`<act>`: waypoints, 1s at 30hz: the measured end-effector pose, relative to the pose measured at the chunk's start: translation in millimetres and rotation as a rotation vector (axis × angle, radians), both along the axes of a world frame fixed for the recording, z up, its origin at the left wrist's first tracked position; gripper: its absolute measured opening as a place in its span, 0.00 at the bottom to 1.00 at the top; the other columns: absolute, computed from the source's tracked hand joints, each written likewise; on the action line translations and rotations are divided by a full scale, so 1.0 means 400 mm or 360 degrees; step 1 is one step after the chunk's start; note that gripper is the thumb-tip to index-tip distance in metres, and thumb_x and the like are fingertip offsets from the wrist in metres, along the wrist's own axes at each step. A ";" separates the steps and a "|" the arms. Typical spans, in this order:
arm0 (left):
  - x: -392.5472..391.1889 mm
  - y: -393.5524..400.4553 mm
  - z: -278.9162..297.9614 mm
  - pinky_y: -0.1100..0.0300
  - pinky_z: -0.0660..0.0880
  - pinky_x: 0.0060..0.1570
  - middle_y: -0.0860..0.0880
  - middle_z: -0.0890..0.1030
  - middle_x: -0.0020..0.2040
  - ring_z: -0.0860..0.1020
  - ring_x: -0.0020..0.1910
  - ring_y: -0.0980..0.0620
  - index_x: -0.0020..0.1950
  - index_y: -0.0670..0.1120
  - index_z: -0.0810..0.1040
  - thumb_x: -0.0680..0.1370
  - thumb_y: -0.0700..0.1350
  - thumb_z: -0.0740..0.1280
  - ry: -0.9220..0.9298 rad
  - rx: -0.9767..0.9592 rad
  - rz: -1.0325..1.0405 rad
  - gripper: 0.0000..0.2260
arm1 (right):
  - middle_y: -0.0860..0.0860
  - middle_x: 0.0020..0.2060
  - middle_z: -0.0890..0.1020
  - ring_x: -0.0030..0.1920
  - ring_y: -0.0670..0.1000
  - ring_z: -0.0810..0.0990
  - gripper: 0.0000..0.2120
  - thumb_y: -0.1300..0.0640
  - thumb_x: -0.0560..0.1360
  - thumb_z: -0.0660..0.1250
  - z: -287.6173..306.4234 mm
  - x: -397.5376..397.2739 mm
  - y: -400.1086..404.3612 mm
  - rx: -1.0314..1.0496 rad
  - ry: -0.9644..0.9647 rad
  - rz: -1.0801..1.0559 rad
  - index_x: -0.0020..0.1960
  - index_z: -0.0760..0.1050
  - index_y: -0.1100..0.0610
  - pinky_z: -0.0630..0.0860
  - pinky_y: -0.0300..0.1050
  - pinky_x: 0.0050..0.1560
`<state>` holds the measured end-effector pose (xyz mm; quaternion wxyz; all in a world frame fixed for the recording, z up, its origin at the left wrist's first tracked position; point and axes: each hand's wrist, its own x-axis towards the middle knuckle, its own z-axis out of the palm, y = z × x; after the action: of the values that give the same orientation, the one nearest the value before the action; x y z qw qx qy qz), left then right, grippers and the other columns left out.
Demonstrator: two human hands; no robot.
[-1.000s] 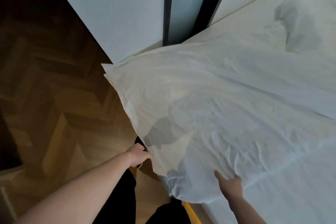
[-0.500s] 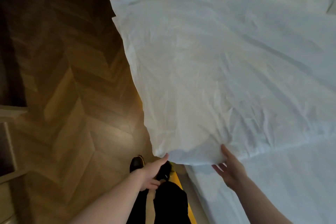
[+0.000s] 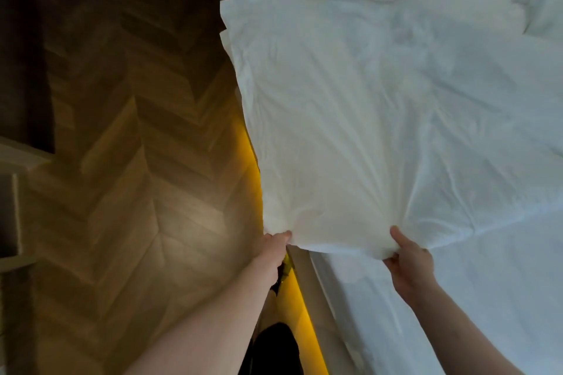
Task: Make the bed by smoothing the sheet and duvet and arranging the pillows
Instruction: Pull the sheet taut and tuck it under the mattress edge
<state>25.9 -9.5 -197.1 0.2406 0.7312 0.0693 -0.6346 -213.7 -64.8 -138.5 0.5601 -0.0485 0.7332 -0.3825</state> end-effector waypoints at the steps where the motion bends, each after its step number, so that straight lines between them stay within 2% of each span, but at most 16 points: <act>1: -0.004 0.035 0.022 0.54 0.76 0.48 0.46 0.78 0.46 0.79 0.48 0.44 0.55 0.41 0.75 0.77 0.51 0.72 -0.0107 -0.0005 -0.0110 0.16 | 0.53 0.58 0.84 0.54 0.53 0.83 0.16 0.62 0.78 0.71 0.022 -0.012 0.030 0.0005 0.0045 0.0019 0.65 0.75 0.60 0.82 0.51 0.47; 3: -0.015 0.123 0.066 0.54 0.73 0.48 0.50 0.78 0.45 0.78 0.47 0.47 0.52 0.44 0.74 0.76 0.49 0.74 -0.0235 -0.0056 -0.0232 0.14 | 0.53 0.58 0.83 0.52 0.52 0.83 0.19 0.63 0.78 0.70 0.068 -0.045 0.105 0.0009 0.0135 0.0042 0.68 0.74 0.61 0.79 0.49 0.46; 6: -0.050 0.280 0.126 0.57 0.76 0.47 0.50 0.83 0.47 0.81 0.48 0.48 0.50 0.44 0.83 0.73 0.49 0.76 -0.0253 -0.0082 -0.0445 0.11 | 0.57 0.62 0.81 0.48 0.53 0.82 0.19 0.63 0.78 0.71 0.111 -0.119 0.235 0.0067 0.0279 0.0080 0.68 0.73 0.62 0.78 0.49 0.43; 8: -0.073 0.374 0.172 0.59 0.76 0.43 0.51 0.84 0.45 0.81 0.46 0.49 0.42 0.48 0.84 0.72 0.49 0.76 -0.0272 -0.0074 -0.0639 0.06 | 0.60 0.63 0.81 0.49 0.56 0.82 0.20 0.62 0.78 0.72 0.130 -0.169 0.316 0.0146 0.0358 0.0128 0.68 0.73 0.64 0.78 0.48 0.40; 10: -0.096 0.444 0.202 0.58 0.76 0.40 0.54 0.85 0.39 0.82 0.43 0.51 0.37 0.48 0.84 0.72 0.48 0.74 -0.0273 -0.0076 -0.0829 0.05 | 0.63 0.62 0.80 0.52 0.59 0.81 0.19 0.61 0.78 0.72 0.147 -0.207 0.385 0.0226 0.0397 0.0165 0.65 0.72 0.65 0.78 0.48 0.39; 12: -0.118 0.498 0.229 0.60 0.76 0.38 0.55 0.86 0.35 0.82 0.41 0.54 0.38 0.48 0.85 0.71 0.48 0.72 -0.0292 -0.0065 -0.0975 0.05 | 0.62 0.61 0.79 0.56 0.62 0.80 0.15 0.61 0.78 0.73 0.164 -0.235 0.441 0.0292 0.0406 0.0196 0.58 0.71 0.63 0.78 0.49 0.40; 15: -0.136 0.561 0.244 0.61 0.73 0.33 0.57 0.85 0.33 0.82 0.38 0.56 0.38 0.49 0.85 0.71 0.48 0.71 -0.0329 -0.0024 -0.1189 0.05 | 0.62 0.61 0.78 0.60 0.64 0.79 0.18 0.59 0.77 0.74 0.167 -0.265 0.510 0.0360 0.0410 0.0233 0.60 0.69 0.62 0.80 0.53 0.46; 18: -0.152 0.608 0.252 0.60 0.79 0.40 0.57 0.85 0.33 0.83 0.38 0.55 0.36 0.49 0.86 0.71 0.49 0.70 -0.0303 0.0073 -0.1356 0.07 | 0.61 0.59 0.77 0.60 0.64 0.78 0.19 0.59 0.77 0.73 0.173 -0.290 0.570 0.0454 0.0405 0.0300 0.61 0.69 0.64 0.80 0.55 0.50; 21: -0.155 0.631 0.253 0.60 0.82 0.41 0.56 0.85 0.32 0.84 0.37 0.55 0.37 0.47 0.87 0.71 0.49 0.69 -0.0240 0.0209 -0.1535 0.09 | 0.60 0.52 0.77 0.54 0.63 0.79 0.17 0.59 0.79 0.71 0.188 -0.317 0.597 0.0529 0.0402 0.0420 0.61 0.69 0.65 0.81 0.55 0.49; 24: -0.118 0.609 0.244 0.59 0.81 0.36 0.50 0.85 0.36 0.84 0.38 0.49 0.36 0.46 0.82 0.65 0.51 0.68 -0.0450 0.0238 -0.1689 0.10 | 0.64 0.52 0.79 0.47 0.62 0.83 0.14 0.64 0.78 0.69 0.196 -0.336 0.595 0.0719 0.0353 0.0693 0.62 0.72 0.67 0.84 0.52 0.39; 27: -0.044 0.508 0.323 0.61 0.73 0.33 0.50 0.81 0.36 0.79 0.35 0.50 0.36 0.47 0.77 0.68 0.48 0.68 -0.0742 0.0112 -0.1740 0.05 | 0.60 0.53 0.80 0.50 0.59 0.83 0.24 0.62 0.75 0.69 0.211 -0.330 0.563 0.0790 0.0502 0.1151 0.71 0.70 0.61 0.85 0.51 0.37; 28: -0.012 0.470 0.352 0.61 0.73 0.34 0.50 0.80 0.37 0.78 0.36 0.50 0.36 0.49 0.76 0.69 0.47 0.67 -0.0833 0.0078 -0.1710 0.04 | 0.59 0.54 0.79 0.50 0.59 0.83 0.26 0.61 0.75 0.69 0.223 -0.319 0.542 0.0754 0.0565 0.1258 0.72 0.69 0.59 0.85 0.50 0.37; 30: 0.058 0.394 0.395 0.59 0.78 0.43 0.51 0.81 0.41 0.79 0.41 0.49 0.39 0.50 0.77 0.70 0.50 0.68 -0.0983 0.0010 -0.1591 0.04 | 0.58 0.54 0.79 0.51 0.58 0.82 0.25 0.59 0.75 0.70 0.252 -0.284 0.481 0.0647 0.0594 0.1355 0.71 0.69 0.56 0.84 0.49 0.36</act>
<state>49.1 147.9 -38.9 -0.0809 0.8267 -0.3554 -0.4285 -327.3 127.4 -37.5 0.5239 -0.3007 0.7956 0.0455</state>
